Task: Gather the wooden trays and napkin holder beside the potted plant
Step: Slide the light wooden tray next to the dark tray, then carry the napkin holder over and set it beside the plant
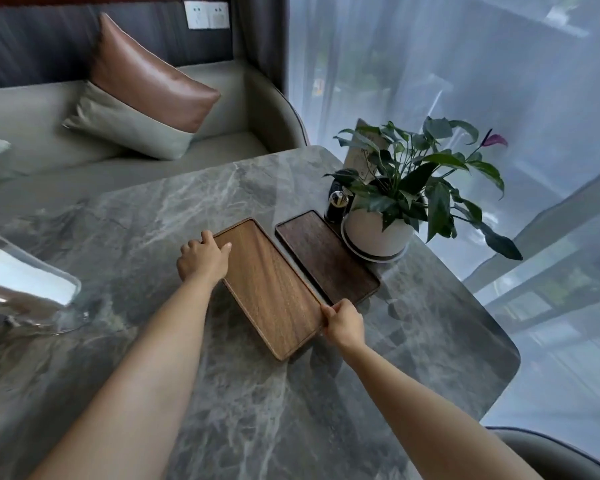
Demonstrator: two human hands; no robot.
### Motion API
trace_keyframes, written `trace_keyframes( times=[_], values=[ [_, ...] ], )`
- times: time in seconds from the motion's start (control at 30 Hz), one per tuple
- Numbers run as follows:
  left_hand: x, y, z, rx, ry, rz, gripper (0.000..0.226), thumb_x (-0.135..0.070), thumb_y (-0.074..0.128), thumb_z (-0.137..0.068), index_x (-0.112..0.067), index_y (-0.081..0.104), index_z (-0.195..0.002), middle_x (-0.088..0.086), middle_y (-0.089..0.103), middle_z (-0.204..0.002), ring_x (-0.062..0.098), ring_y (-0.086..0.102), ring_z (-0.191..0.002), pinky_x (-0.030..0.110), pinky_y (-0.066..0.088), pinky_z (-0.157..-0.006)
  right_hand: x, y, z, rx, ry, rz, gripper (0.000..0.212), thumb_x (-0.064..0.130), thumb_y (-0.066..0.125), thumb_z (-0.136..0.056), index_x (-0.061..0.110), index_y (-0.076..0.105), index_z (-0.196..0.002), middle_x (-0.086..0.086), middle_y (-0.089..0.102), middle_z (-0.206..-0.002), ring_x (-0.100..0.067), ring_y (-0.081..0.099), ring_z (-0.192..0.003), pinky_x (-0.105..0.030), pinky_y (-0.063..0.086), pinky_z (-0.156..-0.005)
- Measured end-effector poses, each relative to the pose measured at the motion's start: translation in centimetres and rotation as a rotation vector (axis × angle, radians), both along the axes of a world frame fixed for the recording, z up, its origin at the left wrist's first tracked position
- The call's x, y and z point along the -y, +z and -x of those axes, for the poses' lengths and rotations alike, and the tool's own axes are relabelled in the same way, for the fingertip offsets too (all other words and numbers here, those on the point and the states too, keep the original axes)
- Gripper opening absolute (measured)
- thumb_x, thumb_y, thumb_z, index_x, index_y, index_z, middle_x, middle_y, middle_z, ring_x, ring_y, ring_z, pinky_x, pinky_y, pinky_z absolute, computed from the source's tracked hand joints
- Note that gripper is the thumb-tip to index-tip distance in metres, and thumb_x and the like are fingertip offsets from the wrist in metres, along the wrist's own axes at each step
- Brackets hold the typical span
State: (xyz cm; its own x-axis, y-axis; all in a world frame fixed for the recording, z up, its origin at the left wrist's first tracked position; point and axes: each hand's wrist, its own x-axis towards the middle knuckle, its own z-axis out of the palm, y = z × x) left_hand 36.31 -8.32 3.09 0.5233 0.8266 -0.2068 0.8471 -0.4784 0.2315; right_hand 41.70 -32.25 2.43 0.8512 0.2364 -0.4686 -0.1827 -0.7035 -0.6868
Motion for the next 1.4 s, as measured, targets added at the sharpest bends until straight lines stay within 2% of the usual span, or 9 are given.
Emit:
trace_keyframes(
  times=[0.1, 0.23, 0.4, 0.63, 0.83, 1.0, 1.2, 1.33, 1.4],
  values=[
    [0.1, -1.8, -1.5, -0.028, -0.013, 0.019, 0.058, -0.047, 0.034, -0.095, -0.005, 0.032, -0.134, 0.026, 0.044, -0.136, 0.04, 0.041, -0.124, 0.047, 0.042, -0.093, 0.1, -1.2, -1.1, -0.02, -0.023, 0.019, 0.029, 0.031, 0.047, -0.094, 0.018, 0.039, -0.069, -0.02, 0.065, -0.098, -0.034, 0.061, -0.09, -0.041, 0.049, -0.076],
    [0.0, -3.8, -2.9, -0.052, -0.017, 0.042, 0.059, -0.046, 0.034, -0.095, -0.004, 0.03, -0.135, 0.027, 0.043, -0.137, 0.04, 0.039, -0.125, 0.048, 0.041, -0.094, 0.0, -2.3, -1.9, -0.033, -0.039, 0.025, 0.023, 0.03, 0.047, -0.094, 0.009, 0.044, -0.085, -0.022, 0.066, -0.098, -0.035, 0.06, -0.09, -0.044, 0.048, -0.079],
    [-0.5, -5.5, -3.7, -0.057, -0.015, 0.071, 0.062, -0.046, 0.035, -0.095, -0.002, 0.027, -0.139, 0.028, 0.04, -0.139, 0.041, 0.037, -0.127, 0.048, 0.039, -0.097, -0.3, -3.2, -2.4, -0.028, -0.046, 0.046, 0.023, 0.029, 0.046, -0.094, 0.006, 0.048, -0.094, -0.02, 0.066, -0.098, -0.034, 0.06, -0.091, -0.045, 0.049, -0.08],
    [-0.7, -6.4, -4.6, -0.08, -0.056, 0.083, 0.064, -0.046, 0.033, -0.096, -0.002, 0.025, -0.141, 0.028, 0.038, -0.14, 0.04, 0.034, -0.129, 0.048, 0.038, -0.099, -0.1, -3.6, -2.3, 0.009, -0.035, 0.037, 0.019, 0.026, 0.047, -0.094, 0.01, 0.043, -0.084, -0.022, 0.067, -0.085, -0.037, 0.062, -0.081, -0.048, 0.051, -0.074],
    [-0.9, -6.4, -5.1, -0.102, -0.088, 0.058, 0.063, -0.047, 0.031, -0.096, -0.003, 0.026, -0.14, 0.027, 0.04, -0.14, 0.039, 0.033, -0.129, 0.047, 0.038, -0.098, -0.3, -3.6, -2.4, 0.019, -0.027, 0.053, 0.018, 0.025, 0.045, -0.095, 0.013, 0.04, -0.082, -0.016, 0.063, -0.075, -0.029, 0.058, -0.069, -0.049, 0.053, -0.071],
    [-1.0, -6.2, -5.5, -0.099, -0.096, 0.049, 0.061, -0.046, 0.032, -0.096, -0.002, 0.029, -0.137, 0.027, 0.042, -0.138, 0.039, 0.035, -0.127, 0.046, 0.039, -0.096, -0.7, -3.3, -2.7, 0.002, 0.0, 0.097, 0.019, 0.027, 0.043, -0.095, 0.008, 0.041, -0.092, -0.024, 0.066, -0.093, -0.038, 0.063, -0.086, -0.05, 0.053, -0.076],
    [-0.6, -5.9, -4.9, -0.023, -0.095, 0.07, 0.056, -0.043, 0.035, -0.096, -0.001, 0.033, -0.133, 0.026, 0.042, -0.138, 0.038, 0.034, -0.127, 0.046, 0.036, -0.1, -0.9, -2.8, -2.9, 0.008, 0.084, 0.192, 0.025, 0.032, 0.04, -0.096, 0.007, 0.042, -0.098, -0.022, 0.066, -0.097, -0.036, 0.064, -0.088, -0.048, 0.054, -0.078],
    [-0.8, -4.7, -3.5, -0.03, -0.153, 0.019, 0.053, -0.044, 0.035, -0.096, -0.005, 0.036, -0.132, 0.022, 0.042, -0.138, 0.035, 0.035, -0.126, 0.044, 0.034, -0.101, -0.9, -1.6, -3.0, 0.111, 0.218, 0.334, 0.031, 0.041, 0.038, -0.095, 0.01, 0.04, -0.098, -0.016, 0.065, -0.098, -0.033, 0.062, -0.087, -0.039, 0.047, -0.066],
    [-1.1, -3.8, -2.4, -0.043, -0.186, -0.032, 0.051, -0.045, 0.035, -0.095, -0.008, 0.036, -0.131, 0.019, 0.042, -0.138, 0.033, 0.035, -0.126, 0.043, 0.034, -0.101, -1.2, -0.6, -3.0, 0.189, 0.262, 0.365, 0.03, 0.041, 0.038, -0.095, 0.011, 0.039, -0.098, -0.016, 0.064, -0.1, -0.034, 0.06, -0.09, -0.038, 0.044, -0.066]
  ],
)
